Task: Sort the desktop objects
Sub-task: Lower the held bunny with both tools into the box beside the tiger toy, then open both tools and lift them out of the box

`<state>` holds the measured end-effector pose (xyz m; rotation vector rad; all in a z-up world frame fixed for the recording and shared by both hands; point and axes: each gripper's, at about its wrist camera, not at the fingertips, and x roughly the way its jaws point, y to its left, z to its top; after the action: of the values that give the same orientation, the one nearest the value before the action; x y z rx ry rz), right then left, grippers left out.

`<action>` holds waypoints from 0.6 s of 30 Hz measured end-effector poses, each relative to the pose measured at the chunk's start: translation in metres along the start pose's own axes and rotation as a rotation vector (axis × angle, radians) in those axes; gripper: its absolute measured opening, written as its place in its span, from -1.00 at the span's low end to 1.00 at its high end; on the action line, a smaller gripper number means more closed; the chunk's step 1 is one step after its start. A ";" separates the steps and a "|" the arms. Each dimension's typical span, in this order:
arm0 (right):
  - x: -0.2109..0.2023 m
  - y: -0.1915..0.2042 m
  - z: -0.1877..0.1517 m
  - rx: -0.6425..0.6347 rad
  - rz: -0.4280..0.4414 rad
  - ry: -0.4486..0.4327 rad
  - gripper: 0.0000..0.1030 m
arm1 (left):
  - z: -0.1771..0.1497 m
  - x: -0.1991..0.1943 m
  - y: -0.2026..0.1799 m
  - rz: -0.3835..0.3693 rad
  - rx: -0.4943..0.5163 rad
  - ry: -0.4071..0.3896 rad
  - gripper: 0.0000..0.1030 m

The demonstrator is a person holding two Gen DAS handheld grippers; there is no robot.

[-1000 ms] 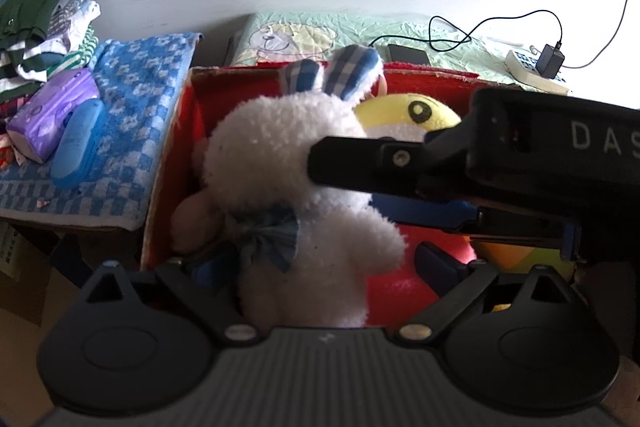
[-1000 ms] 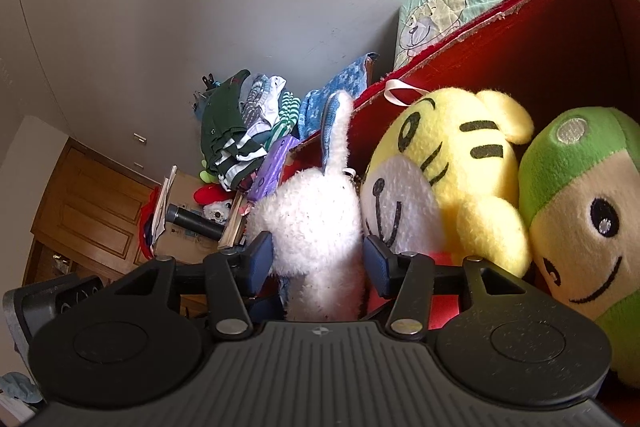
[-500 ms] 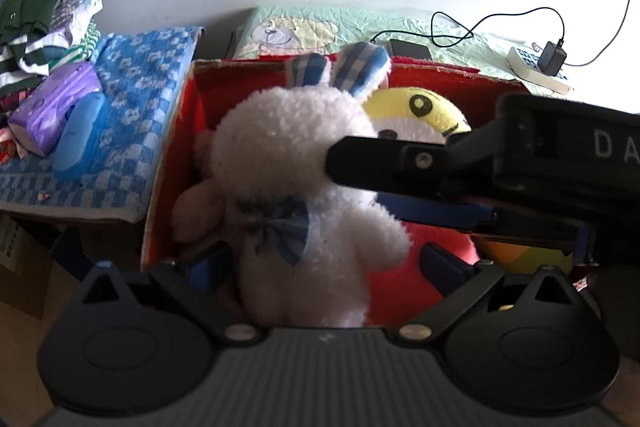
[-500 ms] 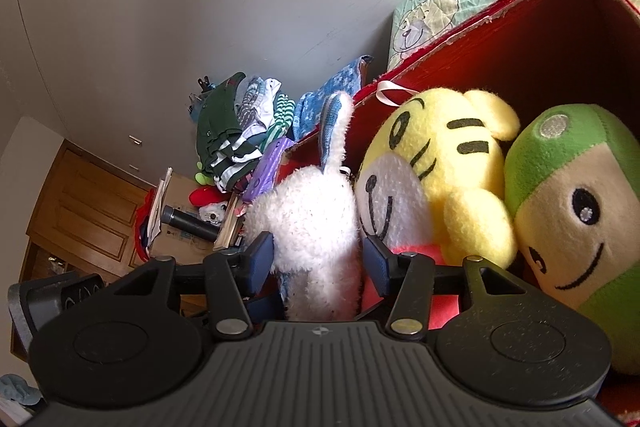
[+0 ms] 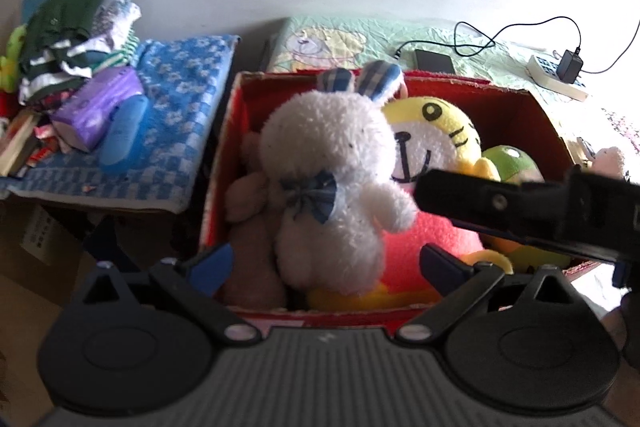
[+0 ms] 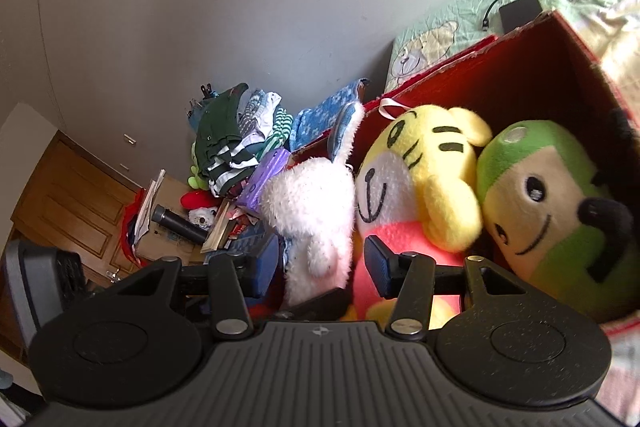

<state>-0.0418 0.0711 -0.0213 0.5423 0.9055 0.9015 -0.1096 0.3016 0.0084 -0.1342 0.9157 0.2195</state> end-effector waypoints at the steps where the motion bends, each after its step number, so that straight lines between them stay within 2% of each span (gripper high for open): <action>1: -0.004 0.000 -0.002 -0.009 -0.001 -0.006 0.02 | 0.000 -0.003 -0.002 0.014 0.002 -0.004 0.94; 6: -0.024 -0.007 -0.005 -0.016 0.013 -0.022 0.03 | -0.002 -0.020 -0.016 0.036 -0.003 -0.016 0.94; 11: -0.056 -0.021 -0.001 -0.007 0.043 -0.046 0.03 | -0.001 -0.036 -0.049 0.045 0.021 -0.038 0.94; 18: -0.110 -0.054 0.009 0.017 0.049 -0.103 0.06 | 0.001 -0.049 -0.113 -0.021 0.074 -0.061 0.94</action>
<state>-0.0444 -0.0509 -0.0082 0.6227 0.8099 0.9028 -0.1103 0.1853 0.0508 -0.0684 0.8602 0.1693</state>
